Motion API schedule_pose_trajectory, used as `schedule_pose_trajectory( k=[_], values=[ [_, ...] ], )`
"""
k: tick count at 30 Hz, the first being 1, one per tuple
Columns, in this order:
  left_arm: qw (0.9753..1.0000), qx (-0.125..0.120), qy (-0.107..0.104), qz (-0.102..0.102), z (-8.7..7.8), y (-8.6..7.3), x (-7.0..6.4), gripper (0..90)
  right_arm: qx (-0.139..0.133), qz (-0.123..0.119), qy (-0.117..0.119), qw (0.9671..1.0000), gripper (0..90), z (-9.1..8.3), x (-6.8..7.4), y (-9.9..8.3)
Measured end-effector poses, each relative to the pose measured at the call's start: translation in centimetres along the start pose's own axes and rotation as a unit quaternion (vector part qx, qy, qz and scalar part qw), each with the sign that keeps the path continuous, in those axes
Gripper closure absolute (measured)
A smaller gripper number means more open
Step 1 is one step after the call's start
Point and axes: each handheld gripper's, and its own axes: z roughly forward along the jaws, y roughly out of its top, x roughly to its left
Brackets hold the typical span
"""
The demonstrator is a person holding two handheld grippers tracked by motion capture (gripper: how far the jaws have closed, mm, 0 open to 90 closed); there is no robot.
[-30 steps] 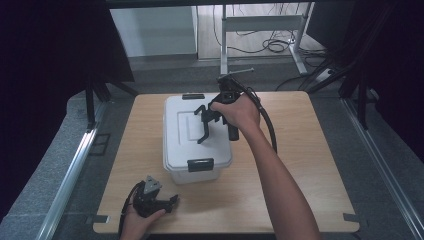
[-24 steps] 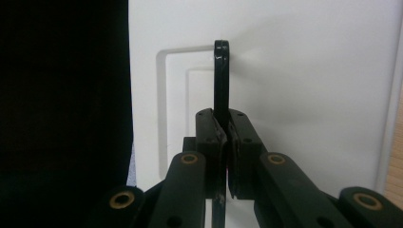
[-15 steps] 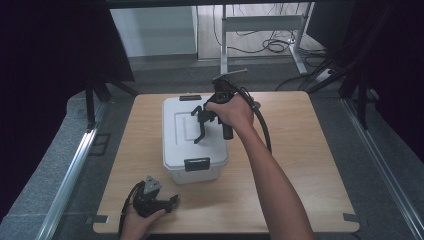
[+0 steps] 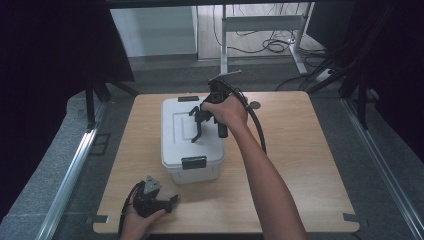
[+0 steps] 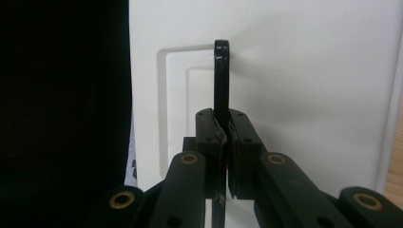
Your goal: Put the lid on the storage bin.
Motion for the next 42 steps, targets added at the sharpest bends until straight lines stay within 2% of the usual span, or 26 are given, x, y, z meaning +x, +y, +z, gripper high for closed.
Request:
schedule_pose_trajectory(
  k=[6, 12, 21, 30, 35, 42],
  values=[
    [1.0000, 0.000, 0.000, 0.000, 0.0, 0.0, 0.0, 11.8, 0.003, 0.004, -0.009, 1.0000, 84.5, 1.1, -0.5, 0.5],
    [1.0000, 0.001, -0.001, 0.001, 0.0, 0.0, 0.0, 11.8, 0.012, 0.009, -0.005, 0.9999, 84.5, 2.4, -1.2, 0.5],
    [1.0000, 0.001, 0.000, 0.001, 0.0, 0.0, 0.0, 11.8, 0.005, 0.020, 0.003, 0.9998, 84.5, 2.6, -1.6, 0.4],
    [1.0000, 0.001, 0.000, 0.001, 0.0, 0.0, 0.0, 11.8, 0.000, 0.018, -0.014, 0.9997, 84.0, 2.4, -0.8, 0.3],
    [1.0000, 0.001, 0.000, 0.001, 0.0, 0.0, 0.0, 11.8, -0.006, 0.027, -0.023, 0.9994, 83.9, 2.7, -0.6, 0.2],
    [1.0000, 0.001, 0.000, 0.001, 0.0, 0.0, 0.0, 11.8, -0.009, 0.029, -0.019, 0.9994, 84.0, 2.6, -0.7, 0.1]
  ],
)
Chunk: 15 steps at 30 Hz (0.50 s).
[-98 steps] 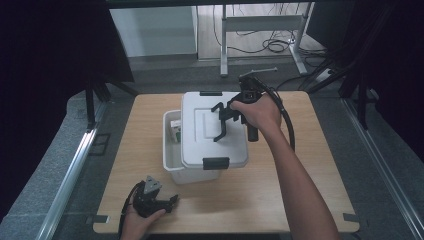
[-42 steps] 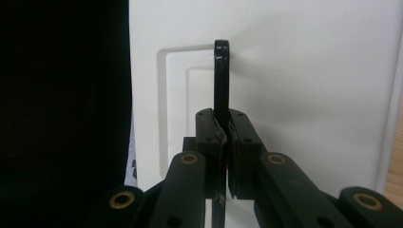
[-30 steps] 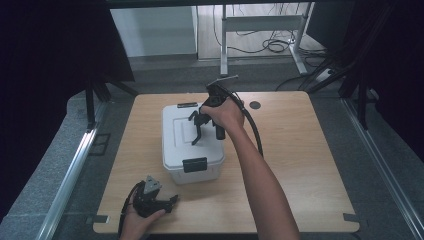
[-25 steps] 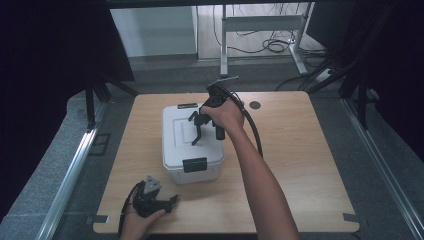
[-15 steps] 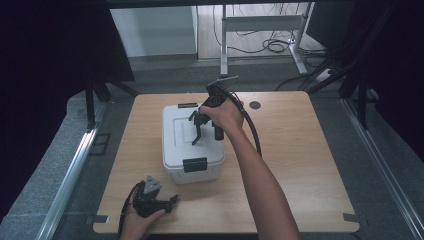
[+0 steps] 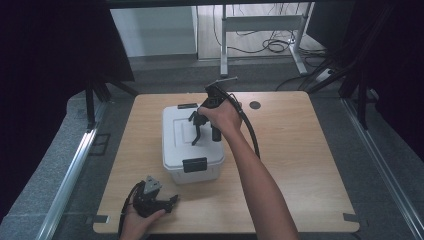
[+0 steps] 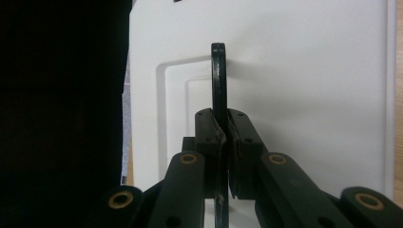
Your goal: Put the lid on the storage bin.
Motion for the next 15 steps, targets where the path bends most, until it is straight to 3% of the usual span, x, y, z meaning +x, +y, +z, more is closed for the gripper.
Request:
schedule_pose_trajectory(
  k=[7, 10, 15],
  values=[
    [1.0000, 0.000, 0.000, 0.001, 0.0, 0.0, 0.0, 11.8, -0.001, 0.003, 0.000, 1.0000, 83.9, -0.3, 0.4, 0.1],
    [1.0000, 0.000, 0.000, 0.001, 0.0, 0.0, 0.0, 11.8, -0.002, -0.002, -0.015, 0.9999, 84.2, 0.2, 0.6, -0.1],
    [1.0000, 0.000, 0.000, 0.001, 0.0, 0.0, 0.0, 11.8, -0.007, -0.001, -0.015, 0.9999, 84.3, 0.8, 0.3, -0.2]
  ],
)
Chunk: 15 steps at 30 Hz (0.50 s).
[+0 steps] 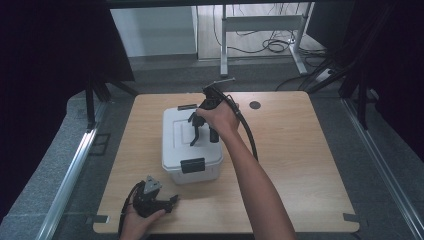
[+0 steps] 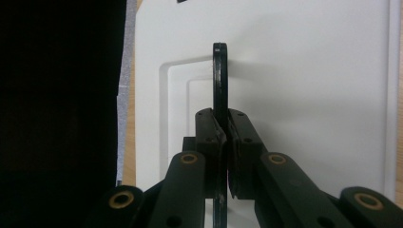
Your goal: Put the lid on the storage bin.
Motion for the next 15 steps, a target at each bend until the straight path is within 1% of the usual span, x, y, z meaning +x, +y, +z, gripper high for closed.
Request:
schedule_pose_trajectory(
  k=[4, 10, 11, 12, 13, 14, 15],
  values=[
    [1.0000, 0.000, 0.000, -0.001, 0.0, 0.0, 0.0, 11.8, -0.002, 0.002, 0.002, 1.0000, 84.4, 0.1, -0.2, 0.0],
    [1.0000, 0.000, 0.000, 0.000, 0.0, 0.0, 0.0, 11.8, -0.008, -0.007, 0.003, 0.9999, 83.7, 0.0, -0.2, -0.2],
    [1.0000, 0.000, 0.000, 0.000, 0.0, 0.0, 0.0, 11.8, -0.009, -0.011, 0.003, 0.9999, 82.4, 0.0, -0.2, -0.2],
    [1.0000, 0.000, 0.000, 0.000, 0.0, 0.0, 0.0, 11.8, -0.016, -0.023, 0.006, 0.9996, 78.1, -0.3, -0.2, -0.2],
    [1.0000, 0.000, 0.000, 0.000, 0.0, 0.0, 0.0, 11.8, -0.020, -0.026, 0.010, 0.9994, 76.1, -0.5, -0.2, -0.2],
    [1.0000, 0.000, 0.000, 0.000, 0.0, 0.0, 0.0, 11.8, -0.020, -0.026, 0.010, 0.9994, 76.1, -0.5, -0.2, -0.2],
    [1.0000, 0.000, 0.000, 0.000, 0.0, 0.0, 0.0, 11.8, -0.028, -0.031, 0.016, 0.9990, 73.8, -1.1, -0.4, -0.4]
  ],
)
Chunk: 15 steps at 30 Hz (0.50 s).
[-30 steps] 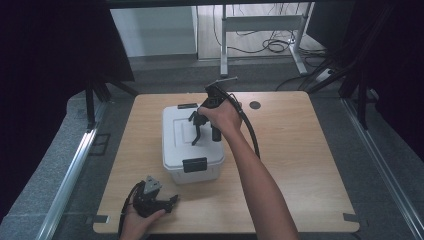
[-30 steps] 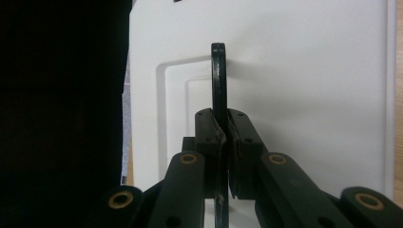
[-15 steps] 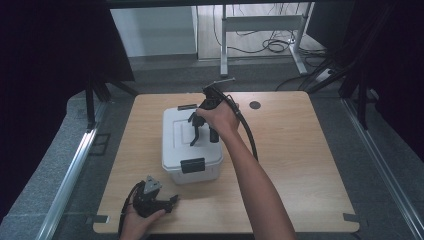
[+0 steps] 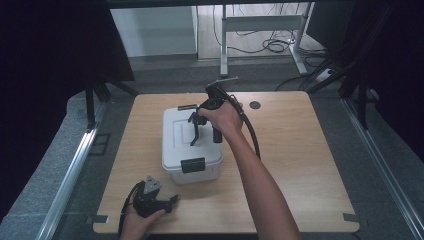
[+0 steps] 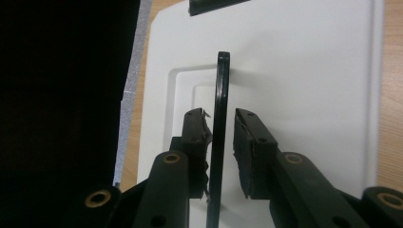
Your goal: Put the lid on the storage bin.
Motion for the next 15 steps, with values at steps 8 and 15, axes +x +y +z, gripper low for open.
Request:
schedule_pose_trajectory(
  k=[8, 15],
  values=[
    [1.0000, 0.000, 0.000, -0.002, 0.0, 0.0, 0.0, 11.8, -0.021, -0.021, 0.009, 0.9995, 69.0, -2.6, -0.8, -1.0],
    [1.0000, -0.001, 0.000, -0.003, 0.0, 0.0, 0.0, 11.8, -0.039, -0.026, 0.013, 0.9988, 66.5, -5.2, -3.0, -2.6]
  ],
)
